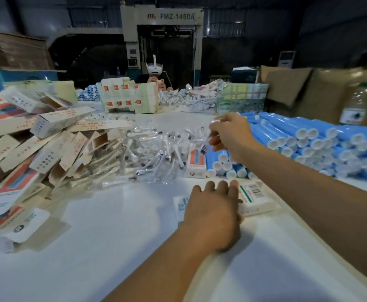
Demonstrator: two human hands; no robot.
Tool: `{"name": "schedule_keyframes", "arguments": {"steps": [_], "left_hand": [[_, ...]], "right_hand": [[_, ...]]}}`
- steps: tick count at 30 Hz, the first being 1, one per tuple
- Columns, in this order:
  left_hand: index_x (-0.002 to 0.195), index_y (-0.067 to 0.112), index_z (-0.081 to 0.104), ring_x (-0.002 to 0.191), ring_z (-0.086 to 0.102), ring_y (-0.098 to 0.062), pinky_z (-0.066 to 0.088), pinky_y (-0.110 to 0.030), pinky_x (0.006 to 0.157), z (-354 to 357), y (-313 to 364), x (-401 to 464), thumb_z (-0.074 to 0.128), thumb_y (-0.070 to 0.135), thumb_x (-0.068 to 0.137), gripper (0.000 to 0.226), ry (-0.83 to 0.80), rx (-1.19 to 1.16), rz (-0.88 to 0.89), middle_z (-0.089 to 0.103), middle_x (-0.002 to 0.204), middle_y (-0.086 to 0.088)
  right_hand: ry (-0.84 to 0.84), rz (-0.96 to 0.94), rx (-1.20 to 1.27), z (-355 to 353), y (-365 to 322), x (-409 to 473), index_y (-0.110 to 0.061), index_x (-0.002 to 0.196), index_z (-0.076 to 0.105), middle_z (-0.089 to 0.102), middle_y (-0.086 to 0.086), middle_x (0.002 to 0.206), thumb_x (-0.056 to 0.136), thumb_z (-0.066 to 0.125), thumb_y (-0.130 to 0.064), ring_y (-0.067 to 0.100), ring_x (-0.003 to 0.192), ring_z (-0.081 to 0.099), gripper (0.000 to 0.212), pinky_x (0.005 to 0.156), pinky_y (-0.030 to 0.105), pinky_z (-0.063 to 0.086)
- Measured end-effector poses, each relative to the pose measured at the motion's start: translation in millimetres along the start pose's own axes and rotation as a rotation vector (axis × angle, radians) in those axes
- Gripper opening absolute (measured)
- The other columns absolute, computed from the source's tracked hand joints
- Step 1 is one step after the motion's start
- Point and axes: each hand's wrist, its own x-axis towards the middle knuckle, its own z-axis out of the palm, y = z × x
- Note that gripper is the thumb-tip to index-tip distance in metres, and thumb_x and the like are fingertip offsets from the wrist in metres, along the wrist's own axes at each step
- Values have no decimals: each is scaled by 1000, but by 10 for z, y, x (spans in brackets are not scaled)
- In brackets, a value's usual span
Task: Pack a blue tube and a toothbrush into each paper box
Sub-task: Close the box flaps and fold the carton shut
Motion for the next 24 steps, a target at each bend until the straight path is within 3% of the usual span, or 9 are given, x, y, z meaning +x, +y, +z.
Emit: {"name": "schedule_keyframes", "arguments": {"steps": [5,9,16,21,24], "left_hand": [[149,22,10,120,37,-25,31,-40,91,-20,3,35,38,49,93,68,56,-25,20,38,140,-1],[150,27,0,127,32,-20,30,-36,98,-1,3,57,29,51,95,66,59,-35,9,29,148,4],[149,31,0,127,33,-14,31,-32,96,-31,85,34,28,55,93,67,87,-24,2,26,148,11],[149,29,0,126,32,-12,31,-30,96,-31,151,26,28,55,93,68,92,-7,37,27,146,13],[149,30,-1,126,32,-11,30,-29,96,-23,140,28,28,56,94,67,104,-7,30,26,146,14]], "right_hand": [[279,7,318,-1043,198,-371,-11,77,51,51,9,62,87,53,0,13,38,53,15,37,22,44],[443,100,352,-1506,563,-639,-9,85,48,48,11,63,87,48,6,13,38,52,16,37,25,46],[323,81,161,-1317,732,-776,-11,82,52,60,9,67,83,62,0,13,45,56,14,43,25,46],[279,73,30,-1145,795,-877,-14,76,57,70,2,73,79,71,-17,17,72,69,15,70,38,58],[263,89,-16,-1123,788,-916,-17,74,57,68,2,77,81,71,-25,20,77,68,17,66,39,57]]}}
